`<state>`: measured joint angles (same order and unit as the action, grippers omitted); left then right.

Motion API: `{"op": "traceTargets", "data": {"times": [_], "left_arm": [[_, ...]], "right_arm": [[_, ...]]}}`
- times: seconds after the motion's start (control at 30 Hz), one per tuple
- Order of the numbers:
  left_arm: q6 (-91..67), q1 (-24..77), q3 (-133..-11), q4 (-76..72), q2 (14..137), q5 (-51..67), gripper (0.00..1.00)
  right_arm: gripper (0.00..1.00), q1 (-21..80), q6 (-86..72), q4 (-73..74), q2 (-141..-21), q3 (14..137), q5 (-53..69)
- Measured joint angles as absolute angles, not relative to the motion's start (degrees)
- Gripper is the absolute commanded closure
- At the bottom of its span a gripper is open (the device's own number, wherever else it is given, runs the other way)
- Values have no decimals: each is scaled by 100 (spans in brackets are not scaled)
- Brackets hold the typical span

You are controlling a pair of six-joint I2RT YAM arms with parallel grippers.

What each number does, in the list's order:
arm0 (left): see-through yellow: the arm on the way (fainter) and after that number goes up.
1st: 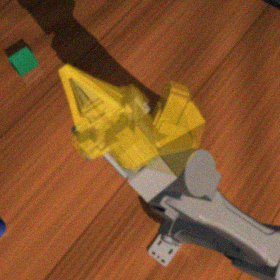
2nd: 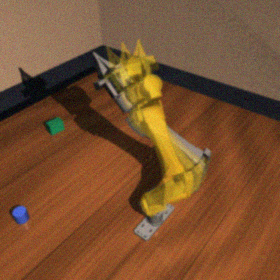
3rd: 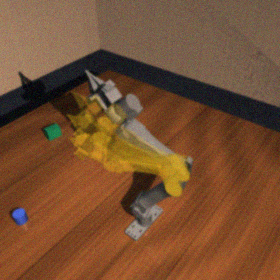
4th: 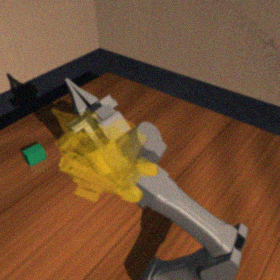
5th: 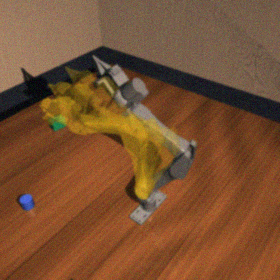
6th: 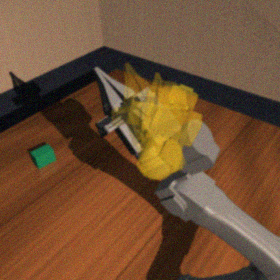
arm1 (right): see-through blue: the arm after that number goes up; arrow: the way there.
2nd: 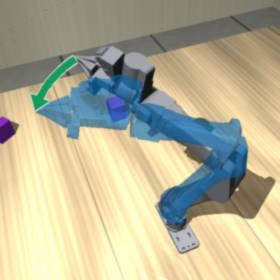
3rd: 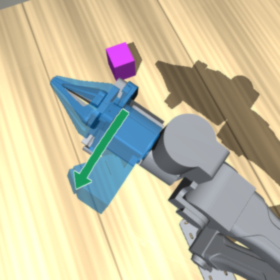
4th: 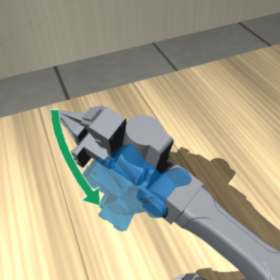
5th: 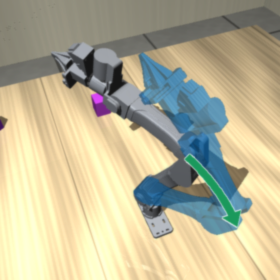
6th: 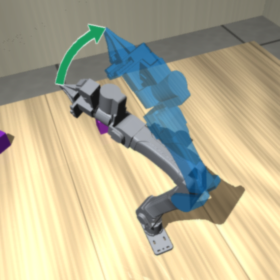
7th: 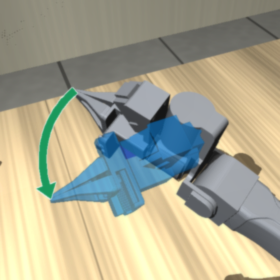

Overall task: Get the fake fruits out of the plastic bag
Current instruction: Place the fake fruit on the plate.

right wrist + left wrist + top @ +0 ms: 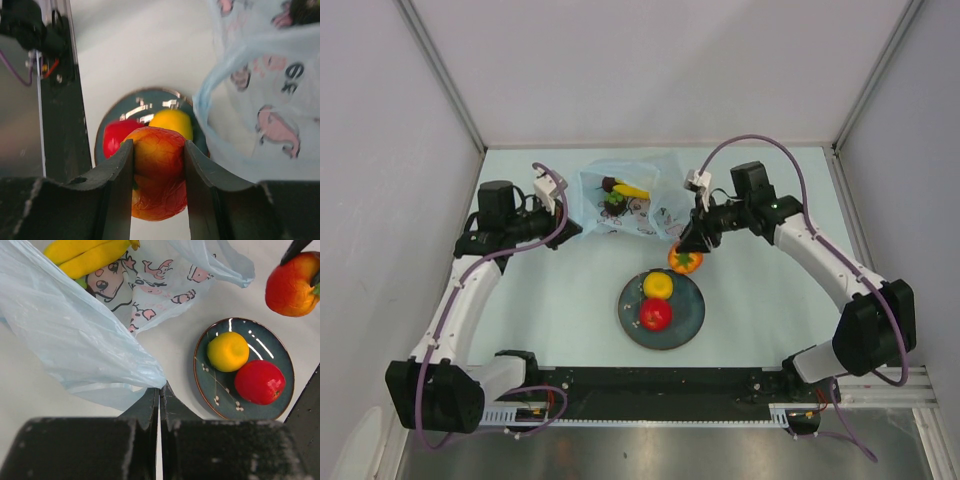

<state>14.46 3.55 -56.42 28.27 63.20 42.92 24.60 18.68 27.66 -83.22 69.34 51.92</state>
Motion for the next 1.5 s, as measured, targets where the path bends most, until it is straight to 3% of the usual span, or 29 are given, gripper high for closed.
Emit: {"op": "traceTargets", "data": {"times": [0.2, 0.47, 1.3, 1.4, 1.5], "left_arm": [[1363, 355, -5677, 2753, 6361, 4340, 100], [1354, 357, -5677, 2764, 6348, 4359, 100], [1354, 357, -5592, 2783, 6193, 4351, 100], [1352, 355, -5592, 2781, 6211, 4353, 100], [1354, 357, -5592, 2779, 6233, 4351, 100]], "right_arm": [[83, 2211, 3391, 4488, -8637, 6925, 5527], [78, 2255, 4088, 5229, -10027, 6906, 5859], [77, 3033, 3398, 4099, -11080, 7105, 6114], [66, 3039, 3293, 4032, -11192, 7242, 6130], [45, 3052, 3234, 4010, -11266, 7325, 6143]]}}
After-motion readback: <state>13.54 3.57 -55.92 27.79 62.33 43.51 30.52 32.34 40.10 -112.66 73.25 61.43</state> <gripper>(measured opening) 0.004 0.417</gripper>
